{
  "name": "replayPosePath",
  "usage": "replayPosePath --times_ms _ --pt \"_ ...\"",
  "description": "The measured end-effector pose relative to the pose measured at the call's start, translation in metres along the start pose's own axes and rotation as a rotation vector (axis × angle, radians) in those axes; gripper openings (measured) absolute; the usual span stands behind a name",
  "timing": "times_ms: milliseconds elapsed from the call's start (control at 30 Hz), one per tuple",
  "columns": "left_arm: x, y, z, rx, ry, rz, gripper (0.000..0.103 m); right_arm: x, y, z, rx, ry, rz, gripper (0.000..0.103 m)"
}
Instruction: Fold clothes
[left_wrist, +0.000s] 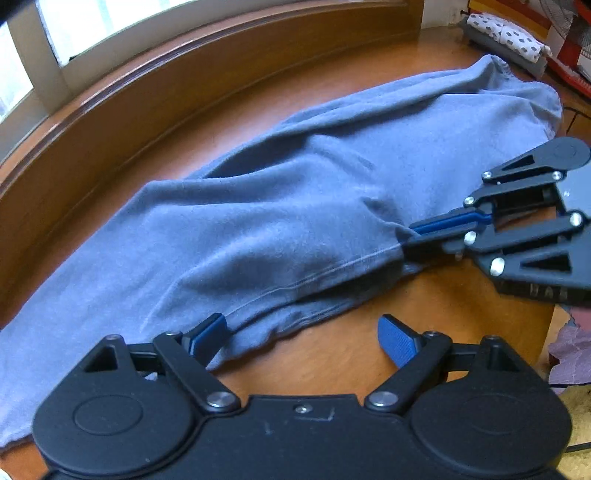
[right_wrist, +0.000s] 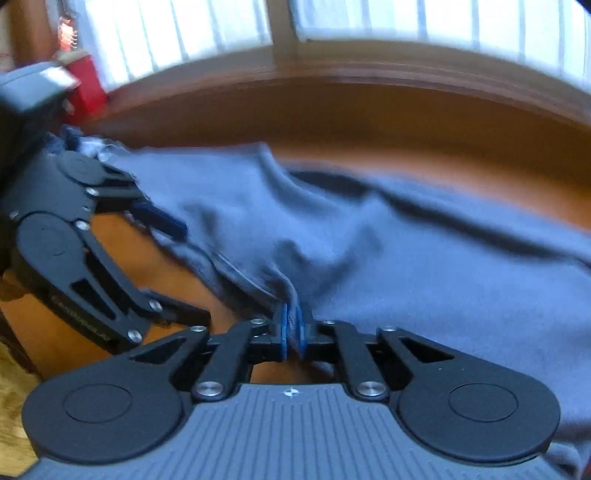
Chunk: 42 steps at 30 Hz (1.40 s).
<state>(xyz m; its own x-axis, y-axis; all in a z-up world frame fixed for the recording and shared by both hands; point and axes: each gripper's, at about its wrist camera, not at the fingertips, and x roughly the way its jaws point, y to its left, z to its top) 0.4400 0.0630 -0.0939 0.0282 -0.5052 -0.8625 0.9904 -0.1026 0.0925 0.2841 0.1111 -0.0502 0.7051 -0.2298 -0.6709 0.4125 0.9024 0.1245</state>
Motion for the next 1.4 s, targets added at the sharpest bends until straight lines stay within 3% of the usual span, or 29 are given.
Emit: replayPosePath --times_ms 67,200,233,367,500,600,700,867,967,1033,1167,1300,1400 --pt "-0.009 0.001 0.002 0.009 -0.026 0.003 0.088 -0.012 0.006 0.004 -0.011 0.008 -0.019 0.022" --pt "-0.024 0.005 0.011 0.013 -0.093 0.018 0.088 -0.074 -0.006 -0.006 0.010 -0.165 -0.125 0.052" --pt "-0.023 0.007 0.014 0.010 -0.098 0.031 0.088 -0.089 -0.014 -0.016 0.031 -0.178 -0.217 0.052" --pt "-0.009 0.021 0.024 -0.016 -0.086 0.075 0.088 -0.113 -0.051 -0.055 0.099 -0.095 -0.438 0.049" --pt "0.008 0.032 0.032 -0.044 -0.049 0.106 0.088 -0.104 -0.070 -0.074 0.102 -0.003 -0.441 0.044" --pt "0.020 0.037 0.035 -0.077 -0.005 0.100 0.090 -0.098 -0.066 -0.075 -0.002 0.034 -0.462 0.044" --pt "0.022 0.038 0.036 -0.109 0.017 0.071 0.089 -0.104 -0.074 -0.078 -0.127 0.110 -0.537 0.044" --pt "0.011 0.026 0.031 -0.100 0.009 0.057 0.089 -0.117 -0.100 -0.077 -0.130 0.193 -0.623 0.044" --pt "-0.004 0.036 0.018 -0.127 0.004 0.106 0.089 -0.121 -0.072 -0.059 -0.234 0.108 -0.608 0.044" --pt "-0.014 0.049 0.006 -0.154 0.011 0.148 0.089 -0.117 -0.050 -0.044 -0.269 0.038 -0.509 0.046" --pt "-0.024 0.046 0.009 -0.166 -0.017 0.167 0.089 -0.085 -0.037 -0.019 -0.212 -0.021 -0.341 0.046" --pt "-0.034 0.039 0.013 -0.173 -0.049 0.179 0.089 -0.080 -0.070 0.001 -0.051 -0.038 -0.338 0.045" --pt "-0.041 0.035 0.017 -0.179 -0.073 0.188 0.089 -0.098 -0.103 0.002 -0.008 -0.049 -0.422 0.046"
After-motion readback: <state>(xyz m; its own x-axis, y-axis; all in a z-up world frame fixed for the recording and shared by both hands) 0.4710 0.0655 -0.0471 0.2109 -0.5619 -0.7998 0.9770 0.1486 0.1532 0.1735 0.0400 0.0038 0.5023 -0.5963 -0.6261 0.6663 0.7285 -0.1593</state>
